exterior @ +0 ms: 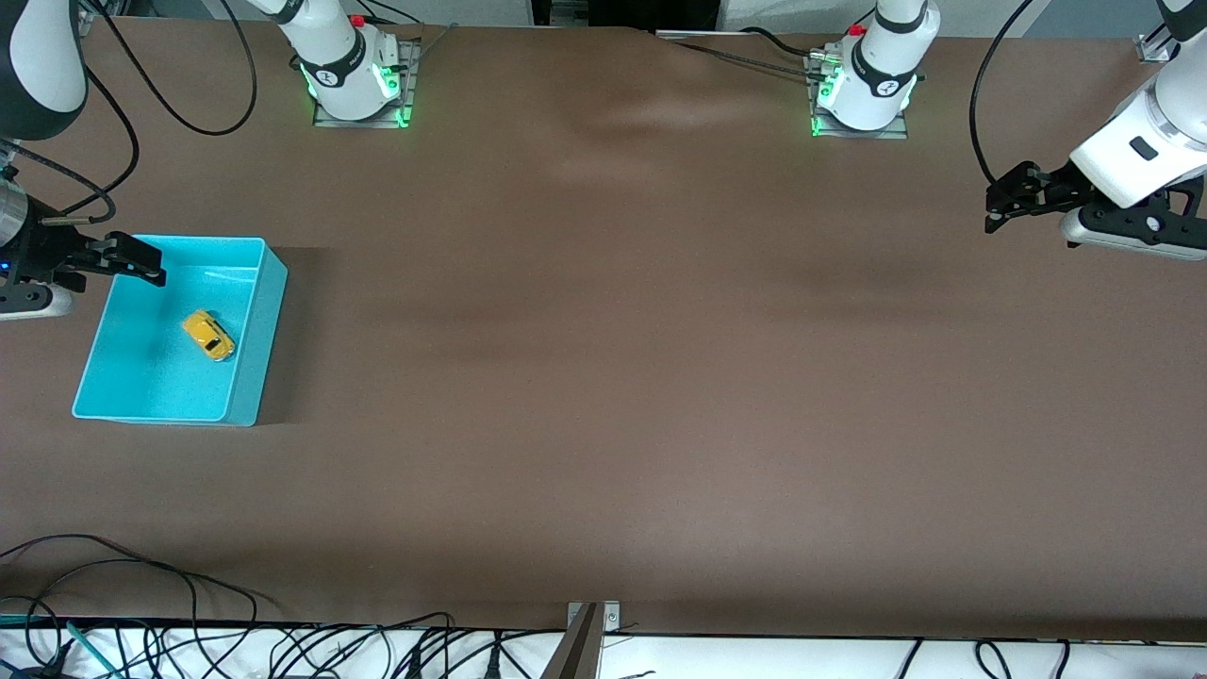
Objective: Wind up and store yellow beetle car
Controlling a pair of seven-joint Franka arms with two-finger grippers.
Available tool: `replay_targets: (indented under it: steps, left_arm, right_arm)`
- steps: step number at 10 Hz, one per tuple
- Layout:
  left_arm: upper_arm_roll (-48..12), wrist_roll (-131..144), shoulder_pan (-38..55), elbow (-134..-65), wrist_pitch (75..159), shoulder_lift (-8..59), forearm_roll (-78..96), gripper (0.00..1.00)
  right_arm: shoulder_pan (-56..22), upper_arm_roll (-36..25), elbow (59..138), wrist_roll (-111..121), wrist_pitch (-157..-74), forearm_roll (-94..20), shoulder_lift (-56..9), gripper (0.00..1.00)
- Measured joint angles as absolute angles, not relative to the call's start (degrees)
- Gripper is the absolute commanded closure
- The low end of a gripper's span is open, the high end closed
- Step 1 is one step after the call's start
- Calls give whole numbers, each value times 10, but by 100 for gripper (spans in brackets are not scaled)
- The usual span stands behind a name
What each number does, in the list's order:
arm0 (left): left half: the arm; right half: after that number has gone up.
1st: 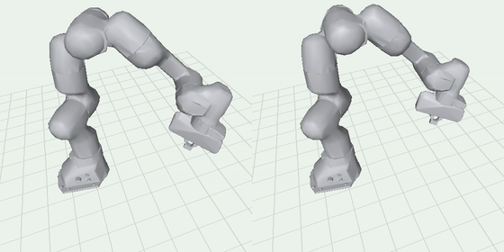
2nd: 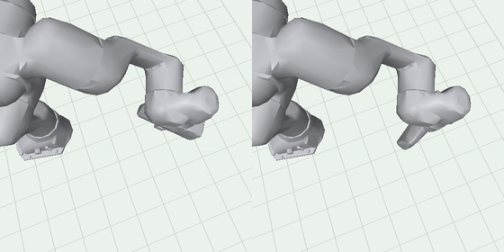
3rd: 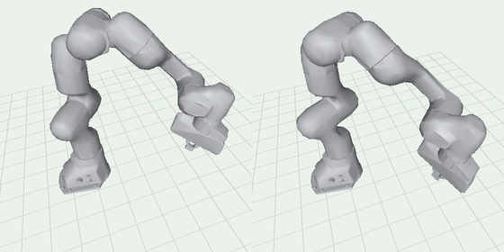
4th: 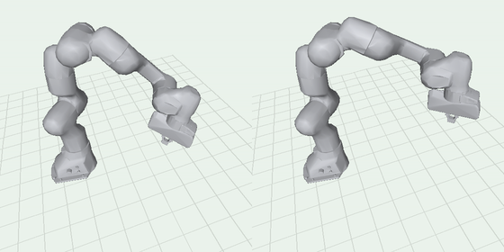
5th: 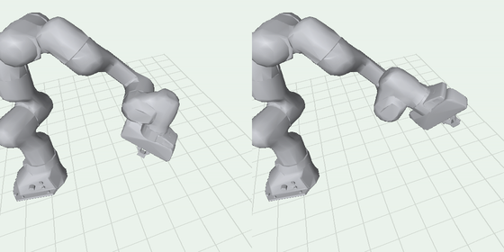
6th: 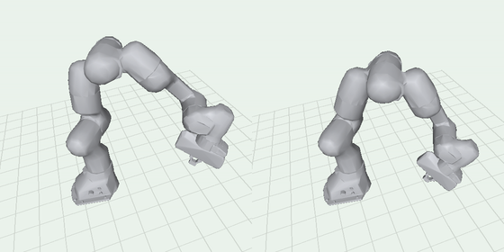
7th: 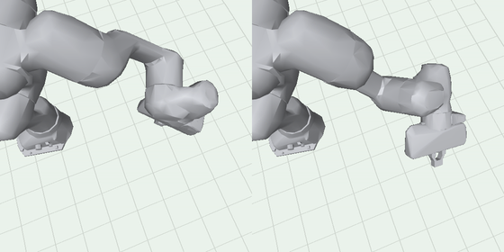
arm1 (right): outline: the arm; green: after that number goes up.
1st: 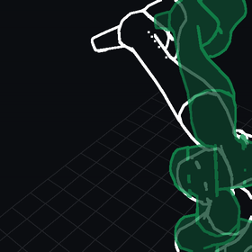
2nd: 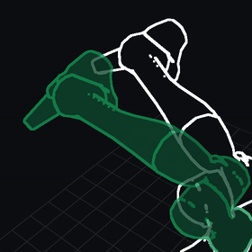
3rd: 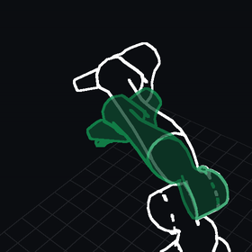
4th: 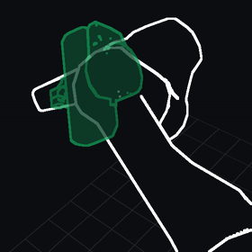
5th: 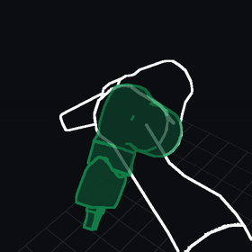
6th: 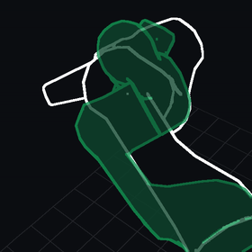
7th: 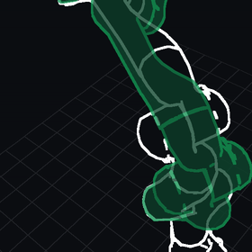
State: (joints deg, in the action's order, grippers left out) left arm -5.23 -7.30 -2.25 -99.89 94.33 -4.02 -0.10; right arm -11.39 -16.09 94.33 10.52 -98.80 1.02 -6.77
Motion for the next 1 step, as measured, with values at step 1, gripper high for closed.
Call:
replay_targets:
  steps: [1]
  left_arm:
    - [-52,-73,-22,-999,943,-40,-1,0]
  right_arm:
    - [-114,-161,943,105,-988,10,-67,0]
